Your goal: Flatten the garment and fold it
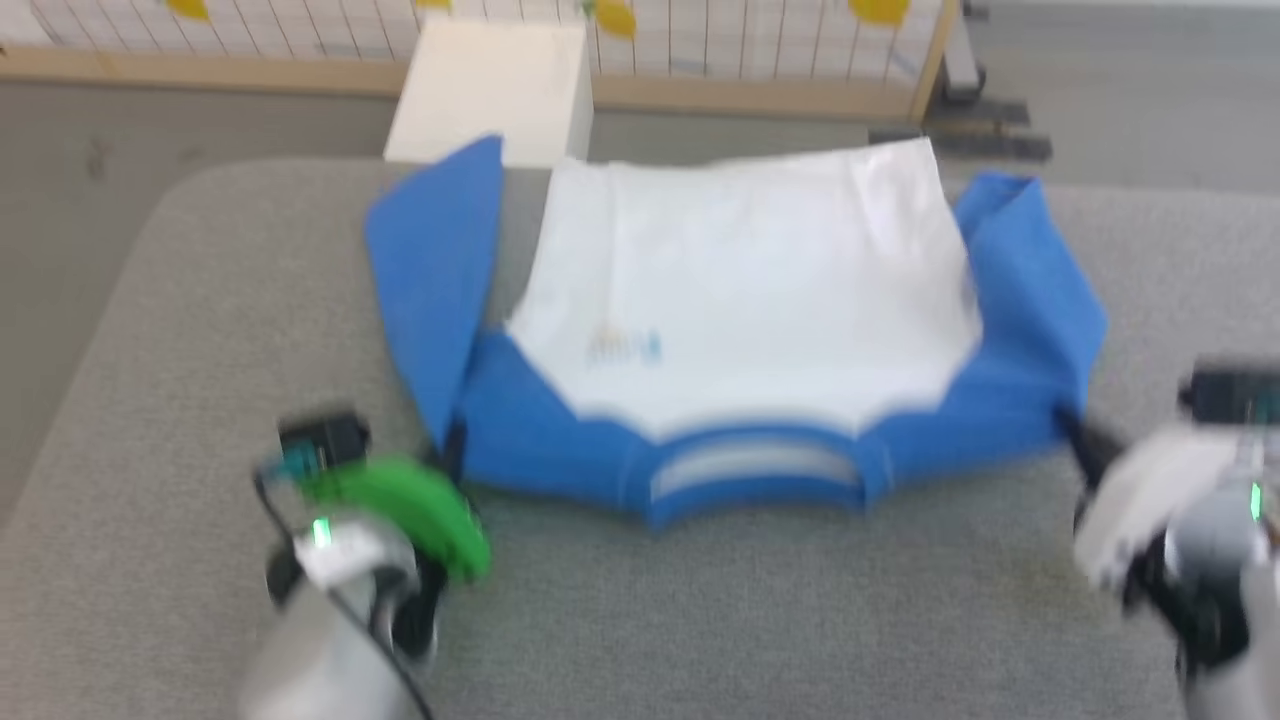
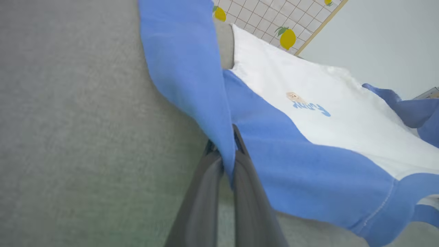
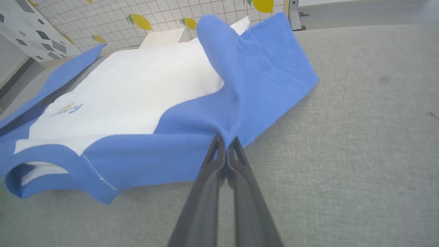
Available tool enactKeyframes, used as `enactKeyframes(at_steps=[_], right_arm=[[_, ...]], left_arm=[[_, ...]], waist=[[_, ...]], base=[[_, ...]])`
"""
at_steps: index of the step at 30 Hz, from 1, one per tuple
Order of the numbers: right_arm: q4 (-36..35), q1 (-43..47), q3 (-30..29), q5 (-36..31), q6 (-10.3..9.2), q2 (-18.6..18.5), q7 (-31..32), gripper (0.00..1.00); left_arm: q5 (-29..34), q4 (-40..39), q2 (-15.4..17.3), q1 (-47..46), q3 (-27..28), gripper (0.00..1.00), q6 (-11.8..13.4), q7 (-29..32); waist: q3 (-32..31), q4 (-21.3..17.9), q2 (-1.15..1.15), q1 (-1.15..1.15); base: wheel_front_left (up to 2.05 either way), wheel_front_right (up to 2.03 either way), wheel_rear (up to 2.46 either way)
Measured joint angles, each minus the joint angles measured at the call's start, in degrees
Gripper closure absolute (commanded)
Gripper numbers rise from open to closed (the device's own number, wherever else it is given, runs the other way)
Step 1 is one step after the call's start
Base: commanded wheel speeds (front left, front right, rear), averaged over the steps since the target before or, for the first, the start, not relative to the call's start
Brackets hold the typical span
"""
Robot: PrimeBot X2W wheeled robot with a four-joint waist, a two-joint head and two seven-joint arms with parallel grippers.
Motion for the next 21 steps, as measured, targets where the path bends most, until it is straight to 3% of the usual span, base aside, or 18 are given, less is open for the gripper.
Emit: enactKeyframes(at_steps=[4,8,15,21], right_arm=[[-4.21,11.36,-3.88,-1.75,0.00,3.67,3.20,1.00],[-7.78,19.38,-6.77,-5.10,0.00,6.62,6.72,1.00],[-12.23,26.14,-8.80,-10.15,0.04,9.42,13.30,1.00],[-13.17,26.72,-7.68,-13.30,0.11,10.03,16.34,1.00]], left_arm=[[-1.89,-3.44,-0.62,9.83,0.35,1.00,1.67,1.64],[-2.53,-7.69,-0.42,17.05,0.30,1.00,5.15,4.71],[-1.85,-16.63,2.35,25.90,-0.71,1.00,13.07,13.29],[-1.82,-22.75,3.64,29.05,-1.01,1.00,16.50,17.46]], waist=[[-3.59,0.58,0.00,0.00],[-6.18,1.08,0.00,0.00],[-8.24,0.84,0.00,0.00],[-7.95,0.21,0.00,0.00]], base=[[0.00,0.00,0.00],[0.00,0.00,0.00],[0.00,0.00,0.00],[0.00,0.00,0.00]])
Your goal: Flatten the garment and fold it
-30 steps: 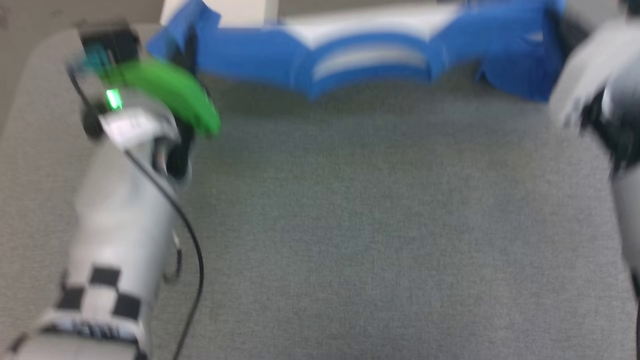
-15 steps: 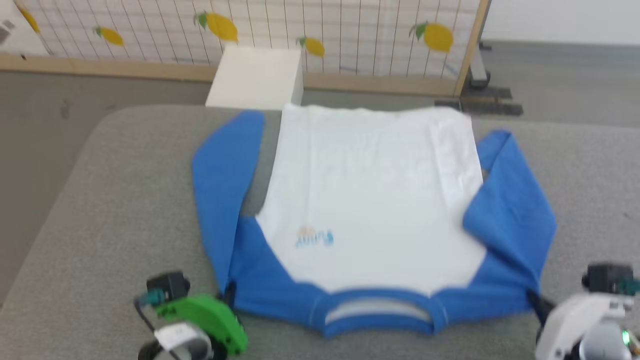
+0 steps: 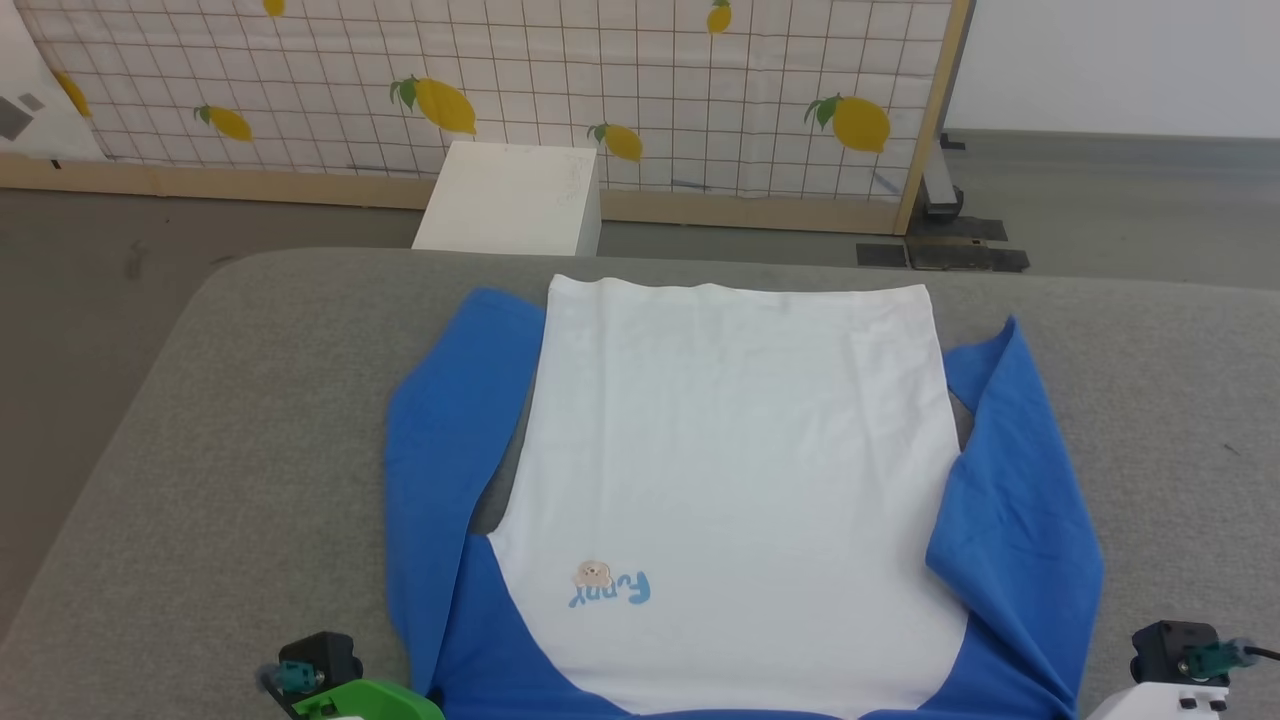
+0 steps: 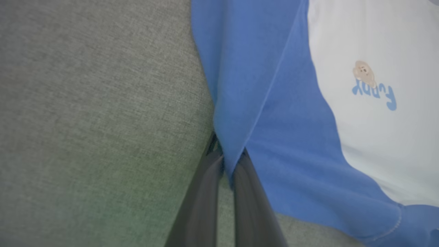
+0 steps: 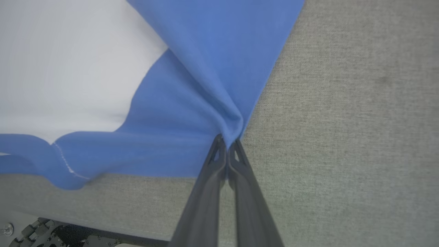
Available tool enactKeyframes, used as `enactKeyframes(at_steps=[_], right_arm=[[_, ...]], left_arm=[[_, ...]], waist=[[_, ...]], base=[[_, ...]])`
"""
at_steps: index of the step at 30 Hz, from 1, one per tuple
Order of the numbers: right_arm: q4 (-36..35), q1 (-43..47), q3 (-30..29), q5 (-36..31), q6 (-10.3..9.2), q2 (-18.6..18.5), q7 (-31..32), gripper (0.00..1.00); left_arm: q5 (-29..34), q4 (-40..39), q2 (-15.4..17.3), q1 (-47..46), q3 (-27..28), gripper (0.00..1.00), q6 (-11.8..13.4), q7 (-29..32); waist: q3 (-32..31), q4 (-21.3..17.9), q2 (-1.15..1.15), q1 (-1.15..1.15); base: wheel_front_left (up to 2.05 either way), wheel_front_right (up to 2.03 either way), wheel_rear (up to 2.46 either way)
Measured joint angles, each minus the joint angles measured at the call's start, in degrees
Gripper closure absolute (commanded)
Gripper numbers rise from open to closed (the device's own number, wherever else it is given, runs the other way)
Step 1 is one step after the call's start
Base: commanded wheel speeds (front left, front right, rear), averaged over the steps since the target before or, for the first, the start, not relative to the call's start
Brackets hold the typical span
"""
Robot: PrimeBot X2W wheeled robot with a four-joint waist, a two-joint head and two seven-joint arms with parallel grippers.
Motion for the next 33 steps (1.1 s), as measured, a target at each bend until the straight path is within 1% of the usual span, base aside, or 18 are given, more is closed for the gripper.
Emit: enactKeyframes(at_steps=[1,2,3,4,5,9,14,18,21,23,26,31,33], right_arm=[[0.24,-0.04,0.30,-0.45,0.00,0.05,0.29,1.00],[0.47,-0.14,0.34,-0.66,0.00,0.13,0.33,1.00],[0.67,-0.30,0.51,-0.86,-0.01,0.15,0.32,1.00],[0.77,-0.44,0.78,-0.81,-0.02,0.16,0.31,0.05],[0.71,-0.55,0.86,-0.62,-0.07,0.24,0.04,0.00],[-0.58,-1.15,0.30,0.73,-0.14,0.16,-0.79,0.00],[-5.32,-2.29,-2.40,5.11,-0.14,0.26,-1.48,0.00],[-7.97,-5.81,-5.60,7.57,-0.15,0.27,-1.94,0.00],[-8.38,-9.86,-7.16,7.73,-0.15,0.30,-1.96,0.00],[-8.16,-13.28,-7.98,7.09,-0.15,0.11,-2.03,0.00],[-6.48,-18.96,-9.16,5.67,-0.15,-0.92,-2.47,0.00],[-0.08,-29.29,-9.17,2.83,-0.15,-4.94,-2.45,0.00],[2.86,-33.26,-8.50,1.32,-0.15,-6.77,-2.18,0.00]], left_arm=[[0.00,-0.75,0.08,0.24,0.00,0.93,0.48,0.44],[-0.03,-1.25,0.14,0.39,0.01,0.53,0.80,0.81],[-0.08,-1.87,0.23,0.58,0.07,0.00,1.22,1.18],[-0.14,-2.52,0.32,0.79,0.11,0.00,1.55,1.68],[-0.18,-3.18,0.54,1.01,0.23,0.00,1.96,2.26],[-0.54,-5.94,2.13,1.80,1.10,0.00,3.12,3.89],[-1.30,-11.40,3.71,2.89,3.09,0.00,5.21,5.35],[-2.56,-16.73,3.76,2.86,5.79,0.00,5.57,3.63],[-3.49,-19.78,3.52,2.70,7.15,0.00,5.44,1.44],[-3.02,-21.27,3.60,2.38,7.61,0.00,5.27,-0.91],[0.20,-22.99,4.31,0.79,7.77,0.00,3.58,-6.57],[6.01,-24.17,4.72,-3.02,6.60,0.00,-0.16,-18.49],[7.79,-24.06,4.64,-4.04,5.77,0.00,-0.98,-22.16]], waist=[[0.15,-0.10,0.00,0.00],[0.23,-0.18,0.00,0.00],[0.27,-0.28,0.00,0.00],[0.28,-0.32,0.00,0.00],[0.32,-0.35,0.00,0.00],[0.40,-0.50,0.00,0.00],[0.52,-0.64,0.00,0.00],[0.96,-0.80,0.00,0.00],[1.81,-0.83,0.00,0.00],[2.55,-0.82,0.00,0.00],[3.88,-0.66,0.00,0.00],[7.05,-0.07,0.00,0.01],[8.48,0.23,0.00,0.01]], base=[[0.00,0.00,0.00],[0.00,0.00,0.00],[0.00,0.00,0.00],[0.00,0.00,0.00],[0.00,0.00,0.00],[0.00,0.00,0.00],[0.00,0.00,0.00],[0.00,0.00,0.00],[0.00,0.00,0.00],[0.00,0.00,0.00],[0.00,0.00,0.00],[0.00,0.00,0.00],[0.00,0.00,0.00]])
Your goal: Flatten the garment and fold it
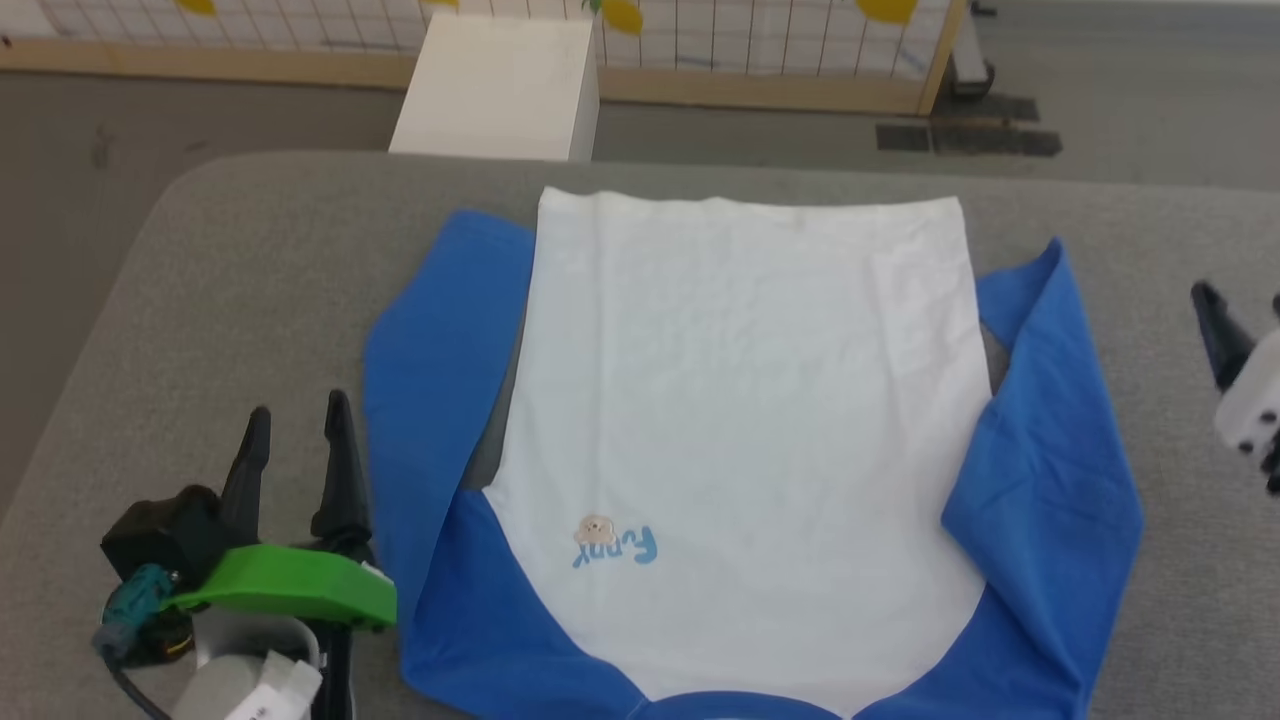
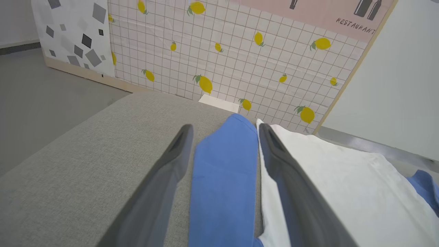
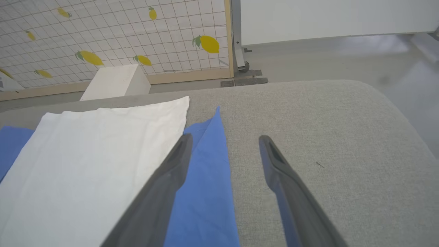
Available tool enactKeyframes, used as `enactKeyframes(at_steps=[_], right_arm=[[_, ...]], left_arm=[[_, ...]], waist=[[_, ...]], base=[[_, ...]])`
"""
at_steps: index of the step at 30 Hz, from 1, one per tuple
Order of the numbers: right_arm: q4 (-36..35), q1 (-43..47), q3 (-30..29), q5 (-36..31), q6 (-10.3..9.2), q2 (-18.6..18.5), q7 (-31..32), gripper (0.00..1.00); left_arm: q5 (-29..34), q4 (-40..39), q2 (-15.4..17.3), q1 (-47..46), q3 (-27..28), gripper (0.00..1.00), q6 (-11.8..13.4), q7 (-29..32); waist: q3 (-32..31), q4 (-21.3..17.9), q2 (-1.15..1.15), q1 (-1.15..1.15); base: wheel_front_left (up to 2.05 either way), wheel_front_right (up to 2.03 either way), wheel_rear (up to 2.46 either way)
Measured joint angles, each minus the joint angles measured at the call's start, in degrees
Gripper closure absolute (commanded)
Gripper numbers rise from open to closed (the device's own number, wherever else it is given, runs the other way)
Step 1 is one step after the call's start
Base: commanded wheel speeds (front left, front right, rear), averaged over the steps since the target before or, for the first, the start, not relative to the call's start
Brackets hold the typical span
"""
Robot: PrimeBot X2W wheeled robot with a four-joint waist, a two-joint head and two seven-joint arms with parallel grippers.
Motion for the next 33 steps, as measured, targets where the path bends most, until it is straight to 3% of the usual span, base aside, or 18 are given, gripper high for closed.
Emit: enactKeyframes(at_steps=[9,25,26,27,28,33], right_arm=[[14.79,-15.28,1.14,-7.99,0.00,-6.01,3.87,0.00],[26.08,-21.98,6.42,-11.84,0.00,-8.83,6.66,0.00],[26.39,-22.47,6.46,-11.56,-0.01,-8.95,7.06,0.12],[26.68,-22.80,6.42,-11.18,-0.01,-8.92,7.32,0.92],[26.98,-22.97,6.30,-10.78,-0.01,-8.87,7.37,1.00],[27.48,-22.93,5.53,-7.87,0.00,-7.55,5.71,1.00]], left_arm=[[6.75,0.33,-2.98,-4.70,-1.48,0.00,-1.78,-4.54],[13.15,-0.23,-8.75,-6.98,0.59,0.00,-5.72,-4.78],[13.26,0.16,-8.87,-6.99,0.82,0.00,-6.10,-4.78],[13.35,0.46,-9.00,-6.99,1.08,0.00,-6.38,-4.78],[13.46,0.57,-9.05,-7.00,1.23,0.00,-6.55,-4.78],[13.81,1.82,-9.76,-7.01,2.21,0.00,-7.57,-4.78]], waist=[[8.20,2.11,0.00,0.01],[19.37,6.07,0.00,0.01],[19.57,6.11,0.00,0.01],[19.58,6.05,0.00,0.01],[19.51,6.00,0.00,0.01],[17.88,5.43,0.00,0.01]], base=[[0.00,0.00,0.00],[0.00,0.00,0.00],[0.00,0.00,0.00],[0.00,0.00,0.00],[0.00,0.00,0.00],[0.00,0.00,0.00]])
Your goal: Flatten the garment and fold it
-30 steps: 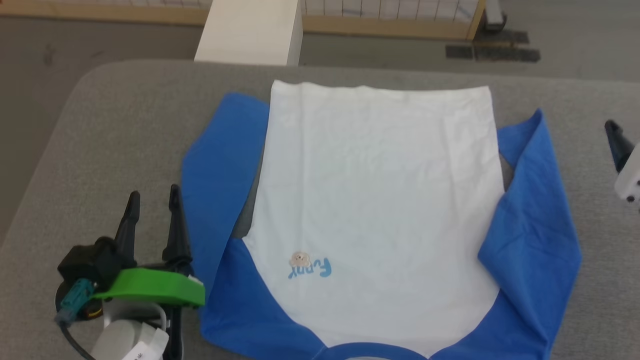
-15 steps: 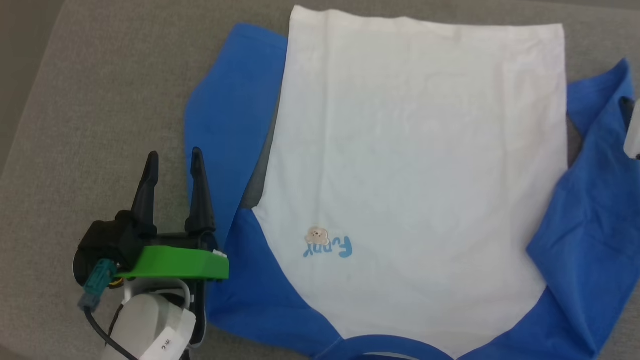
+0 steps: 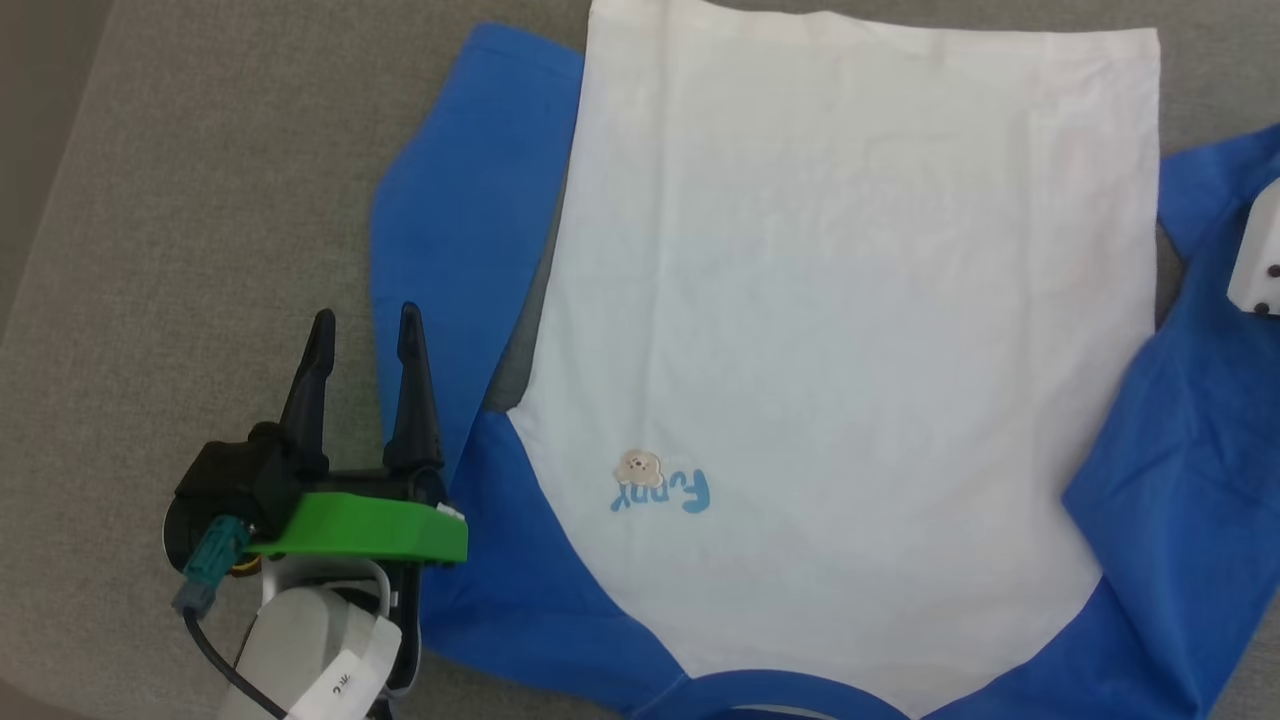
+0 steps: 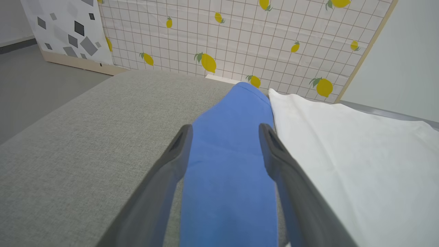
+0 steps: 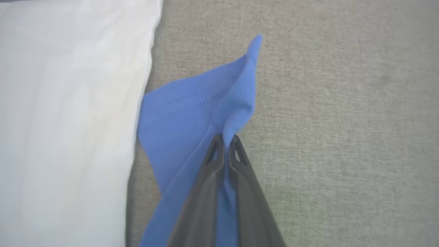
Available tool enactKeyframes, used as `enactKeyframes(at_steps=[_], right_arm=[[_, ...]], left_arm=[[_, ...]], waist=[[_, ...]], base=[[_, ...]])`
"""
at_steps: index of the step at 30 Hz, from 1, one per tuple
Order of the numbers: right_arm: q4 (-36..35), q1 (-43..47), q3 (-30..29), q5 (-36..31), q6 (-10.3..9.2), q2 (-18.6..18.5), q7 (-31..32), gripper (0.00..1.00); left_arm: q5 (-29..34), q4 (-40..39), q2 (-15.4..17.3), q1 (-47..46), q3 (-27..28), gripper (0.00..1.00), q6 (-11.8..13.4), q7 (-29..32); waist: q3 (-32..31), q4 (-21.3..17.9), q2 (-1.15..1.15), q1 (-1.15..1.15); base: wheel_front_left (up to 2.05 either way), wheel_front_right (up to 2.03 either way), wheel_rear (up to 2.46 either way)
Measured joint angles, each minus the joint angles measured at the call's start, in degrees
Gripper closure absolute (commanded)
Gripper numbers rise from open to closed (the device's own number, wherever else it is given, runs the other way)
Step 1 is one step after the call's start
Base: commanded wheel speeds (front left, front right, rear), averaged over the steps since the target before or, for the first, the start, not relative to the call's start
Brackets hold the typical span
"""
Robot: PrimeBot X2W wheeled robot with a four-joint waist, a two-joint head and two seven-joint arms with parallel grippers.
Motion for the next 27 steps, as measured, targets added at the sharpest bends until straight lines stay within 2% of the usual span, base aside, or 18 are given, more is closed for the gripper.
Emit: enactKeyframes(at_steps=[4,8,11,15,22,27], right_arm=[[-1.64,0.95,-3.70,1.70,0.00,-0.16,-4.97,1.00],[-4.47,4.04,-6.20,2.36,0.00,-2.23,-7.11,1.00],[-8.05,9.18,-7.80,3.32,0.00,-4.05,-7.55,1.00],[-15.67,14.74,-8.29,5.14,0.00,-4.58,-7.47,1.00],[-33.67,23.52,-2.30,10.40,0.00,-2.68,-3.59,1.00],[-43.69,26.46,8.20,14.16,0.00,-0.77,0.22,1.00]], left_arm=[[0.20,0.66,-0.57,0.10,0.70,0.00,-0.48,0.00],[0.51,1.19,-0.91,0.62,1.29,0.00,-0.98,0.00],[0.57,1.59,-1.13,1.92,1.72,0.00,-1.00,0.00],[0.57,1.80,-1.26,3.93,2.66,0.00,-1.00,0.00],[0.57,1.64,-1.34,7.14,4.70,0.00,-0.99,0.00],[0.56,1.10,-1.30,9.33,5.73,0.00,-0.96,0.00]], waist=[[-2.36,-0.52,0.00,0.00],[-5.28,-0.97,0.00,0.00],[-8.01,-1.31,0.00,0.00],[-11.25,-1.78,0.00,-0.01],[-16.57,-2.71,0.00,-0.01],[-19.75,-3.33,0.00,-0.01]], base=[[0.00,0.00,0.00],[0.00,0.00,0.00],[0.00,0.00,0.00],[0.00,0.00,0.00],[0.00,0.00,0.00],[0.00,0.00,0.00]])
